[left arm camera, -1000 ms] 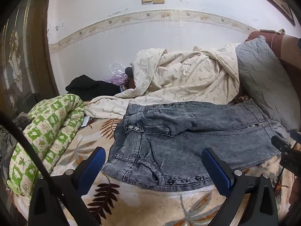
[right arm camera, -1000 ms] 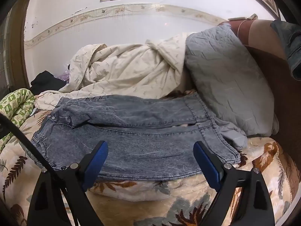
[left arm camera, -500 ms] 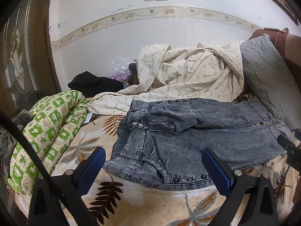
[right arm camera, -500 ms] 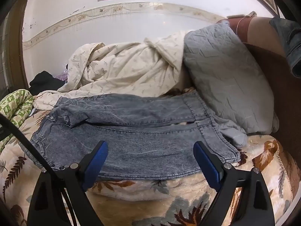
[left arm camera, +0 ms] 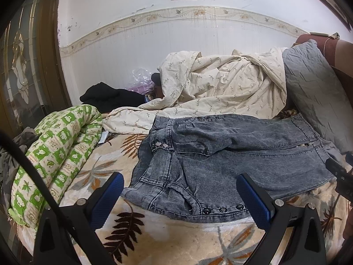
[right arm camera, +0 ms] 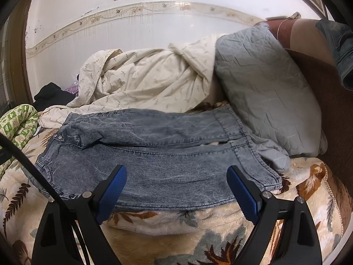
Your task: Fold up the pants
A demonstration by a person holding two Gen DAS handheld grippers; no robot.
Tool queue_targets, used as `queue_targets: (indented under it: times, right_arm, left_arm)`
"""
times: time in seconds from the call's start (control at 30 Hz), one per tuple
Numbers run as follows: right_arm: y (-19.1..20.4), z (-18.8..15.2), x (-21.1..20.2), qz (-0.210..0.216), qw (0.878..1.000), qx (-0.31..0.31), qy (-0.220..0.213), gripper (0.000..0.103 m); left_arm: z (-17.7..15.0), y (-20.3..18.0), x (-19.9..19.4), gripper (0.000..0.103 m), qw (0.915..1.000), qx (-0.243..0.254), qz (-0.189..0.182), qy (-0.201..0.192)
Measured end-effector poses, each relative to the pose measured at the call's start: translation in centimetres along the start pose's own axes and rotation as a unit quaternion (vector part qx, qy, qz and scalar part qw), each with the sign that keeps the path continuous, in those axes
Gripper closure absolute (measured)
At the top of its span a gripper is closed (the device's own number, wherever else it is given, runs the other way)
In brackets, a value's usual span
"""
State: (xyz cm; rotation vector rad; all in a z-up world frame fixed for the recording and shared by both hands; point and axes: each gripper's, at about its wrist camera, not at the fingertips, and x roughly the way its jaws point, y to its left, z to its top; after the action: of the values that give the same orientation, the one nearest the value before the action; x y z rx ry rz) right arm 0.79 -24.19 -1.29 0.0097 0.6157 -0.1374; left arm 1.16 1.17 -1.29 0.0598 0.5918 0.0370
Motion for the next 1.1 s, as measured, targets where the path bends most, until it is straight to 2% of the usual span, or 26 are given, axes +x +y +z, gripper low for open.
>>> queue_targets:
  times: [1.1]
  right_arm:
    - [0.2, -0.04, -0.11, -0.002, 1.0, -0.001, 0.001, 0.011]
  left_arm:
    - [-0.12, -0.16, -0.08, 0.0, 1.0, 0.001, -0.001, 0.001]
